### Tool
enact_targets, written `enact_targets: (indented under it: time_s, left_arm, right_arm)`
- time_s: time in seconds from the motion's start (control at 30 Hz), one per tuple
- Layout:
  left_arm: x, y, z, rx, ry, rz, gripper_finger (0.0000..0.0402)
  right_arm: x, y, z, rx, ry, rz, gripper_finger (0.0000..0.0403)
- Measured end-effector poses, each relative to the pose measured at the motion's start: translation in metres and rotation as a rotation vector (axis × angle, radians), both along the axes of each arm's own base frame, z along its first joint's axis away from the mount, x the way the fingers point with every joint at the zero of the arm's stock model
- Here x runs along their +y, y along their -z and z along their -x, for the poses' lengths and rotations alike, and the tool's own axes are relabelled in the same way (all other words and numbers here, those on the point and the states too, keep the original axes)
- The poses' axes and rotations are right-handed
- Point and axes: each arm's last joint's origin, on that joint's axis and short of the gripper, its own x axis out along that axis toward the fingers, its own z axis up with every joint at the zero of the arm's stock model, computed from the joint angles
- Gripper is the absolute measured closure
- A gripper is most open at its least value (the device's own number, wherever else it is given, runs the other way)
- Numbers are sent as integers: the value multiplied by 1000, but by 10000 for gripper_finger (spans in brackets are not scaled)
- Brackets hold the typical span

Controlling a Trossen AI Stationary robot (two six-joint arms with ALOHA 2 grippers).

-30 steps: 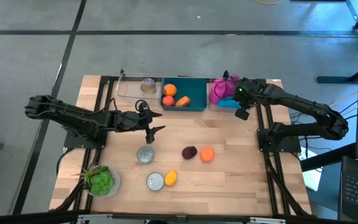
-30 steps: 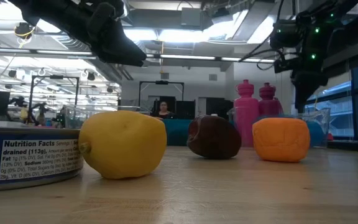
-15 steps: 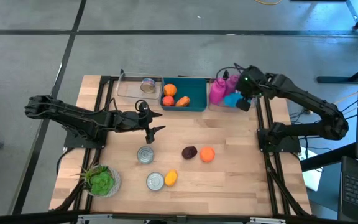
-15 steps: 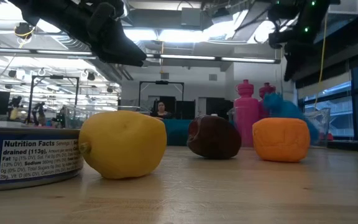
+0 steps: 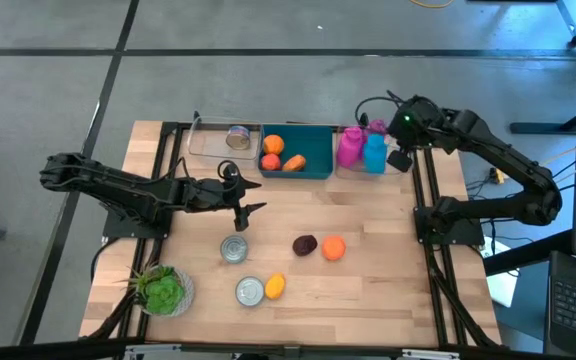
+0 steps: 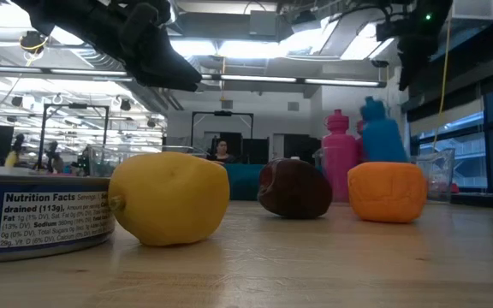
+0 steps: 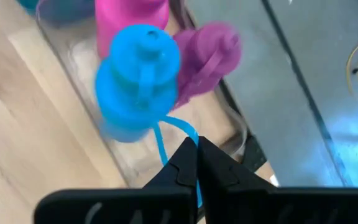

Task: Pick & Place Food Item
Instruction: Adjust the blue water bottle

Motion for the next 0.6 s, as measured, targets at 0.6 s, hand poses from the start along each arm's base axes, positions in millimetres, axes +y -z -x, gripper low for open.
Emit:
enact_targets:
  time_s: [0.6]
  left_arm:
    - [0,0,0,-1,1,3,141]
  right_arm:
    - [2,39,-1,-33,-29,-57,403]
